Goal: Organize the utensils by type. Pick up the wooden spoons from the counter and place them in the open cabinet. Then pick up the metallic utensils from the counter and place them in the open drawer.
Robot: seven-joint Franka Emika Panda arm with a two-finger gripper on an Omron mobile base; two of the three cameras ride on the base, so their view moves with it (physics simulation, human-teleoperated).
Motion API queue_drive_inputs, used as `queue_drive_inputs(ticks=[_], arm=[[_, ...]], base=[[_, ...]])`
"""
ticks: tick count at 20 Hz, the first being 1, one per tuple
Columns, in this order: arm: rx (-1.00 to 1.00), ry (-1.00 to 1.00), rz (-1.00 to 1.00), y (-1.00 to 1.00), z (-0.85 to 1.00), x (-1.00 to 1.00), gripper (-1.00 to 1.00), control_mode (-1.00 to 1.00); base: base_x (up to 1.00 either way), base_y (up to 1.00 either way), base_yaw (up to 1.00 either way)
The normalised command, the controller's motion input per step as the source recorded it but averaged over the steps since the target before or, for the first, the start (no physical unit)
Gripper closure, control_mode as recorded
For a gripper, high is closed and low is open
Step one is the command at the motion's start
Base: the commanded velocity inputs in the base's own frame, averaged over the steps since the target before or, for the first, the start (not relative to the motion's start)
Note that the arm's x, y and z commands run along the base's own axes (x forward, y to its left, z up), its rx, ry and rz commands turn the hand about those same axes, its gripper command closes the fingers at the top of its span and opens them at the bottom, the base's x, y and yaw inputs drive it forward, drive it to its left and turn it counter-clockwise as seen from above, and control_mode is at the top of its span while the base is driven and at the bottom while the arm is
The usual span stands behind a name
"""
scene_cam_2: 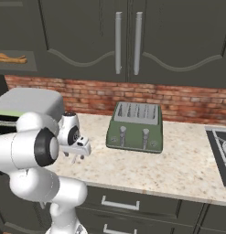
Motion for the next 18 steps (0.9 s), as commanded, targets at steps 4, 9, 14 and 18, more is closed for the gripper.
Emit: queue_drive_inputs(ticks=[4,9,14,18], arm=[[0.00,0.00,0.00,0.00,-0.27,0.01,-1.00,-1.00],[0.00,0.00,0.00,0.00,-0.22,0.00,-1.00,-1.00],[0.00,0.00,0.00,0.00,-0.24,0.00,-1.00,-1.00],[0.00,-0.01,0.00,0.00,-0.13,0.12,-1.00,-1.00]], base=[[0.00,0.00,0.00],[0.00,0.00,0.00],[0.00,0.00,0.00],[0.00,0.00,0.00]])
